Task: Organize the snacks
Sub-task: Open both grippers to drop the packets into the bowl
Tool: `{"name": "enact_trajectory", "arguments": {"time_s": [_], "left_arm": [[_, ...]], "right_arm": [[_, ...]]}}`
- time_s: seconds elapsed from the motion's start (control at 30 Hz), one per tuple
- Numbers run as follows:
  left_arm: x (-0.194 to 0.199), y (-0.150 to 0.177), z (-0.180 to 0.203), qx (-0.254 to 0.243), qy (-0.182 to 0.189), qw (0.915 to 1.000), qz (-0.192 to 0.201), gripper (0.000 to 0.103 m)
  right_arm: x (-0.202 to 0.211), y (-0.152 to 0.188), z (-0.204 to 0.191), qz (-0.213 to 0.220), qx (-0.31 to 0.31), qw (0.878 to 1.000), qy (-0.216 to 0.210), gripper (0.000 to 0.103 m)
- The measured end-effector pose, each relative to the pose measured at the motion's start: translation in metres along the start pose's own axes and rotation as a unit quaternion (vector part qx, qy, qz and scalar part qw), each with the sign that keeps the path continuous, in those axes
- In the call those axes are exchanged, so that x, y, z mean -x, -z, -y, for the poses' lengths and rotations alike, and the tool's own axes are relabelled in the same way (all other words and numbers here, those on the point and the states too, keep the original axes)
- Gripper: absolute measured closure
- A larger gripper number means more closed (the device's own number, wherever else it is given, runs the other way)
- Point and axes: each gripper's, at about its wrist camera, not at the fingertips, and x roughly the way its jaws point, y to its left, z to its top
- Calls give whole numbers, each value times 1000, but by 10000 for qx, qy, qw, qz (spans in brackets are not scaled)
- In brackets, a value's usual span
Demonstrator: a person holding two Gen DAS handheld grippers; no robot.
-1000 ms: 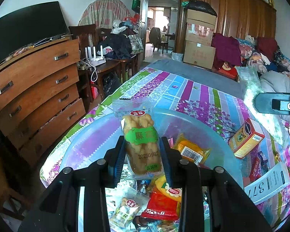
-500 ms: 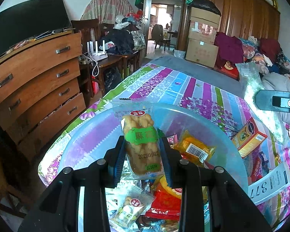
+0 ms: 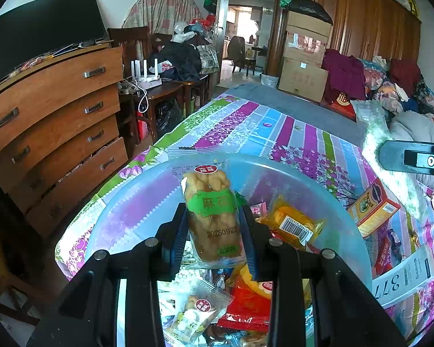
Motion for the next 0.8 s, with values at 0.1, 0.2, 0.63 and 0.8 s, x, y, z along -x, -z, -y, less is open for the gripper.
{"name": "enact_trajectory", "arguments": {"time_s": [0.1,0.2,0.63,0.8], "left_arm": [[-1,0,0,-9,3,10000,-29,67],[-4,0,-1,21,-31,10000,-79,53],[5,7,5,272,-359,9989,99,26],[24,17,34,80,-404,9986,331,26]], "right_arm": [[-4,-1,-1,-52,-4,10000,-5,50],[-9,-2,-2,-165,-37,9998,-72,35],[44,26,-9,487,-78,9983,-316,28],[76,77,-6,694,-83,9975,-105,28]]}}
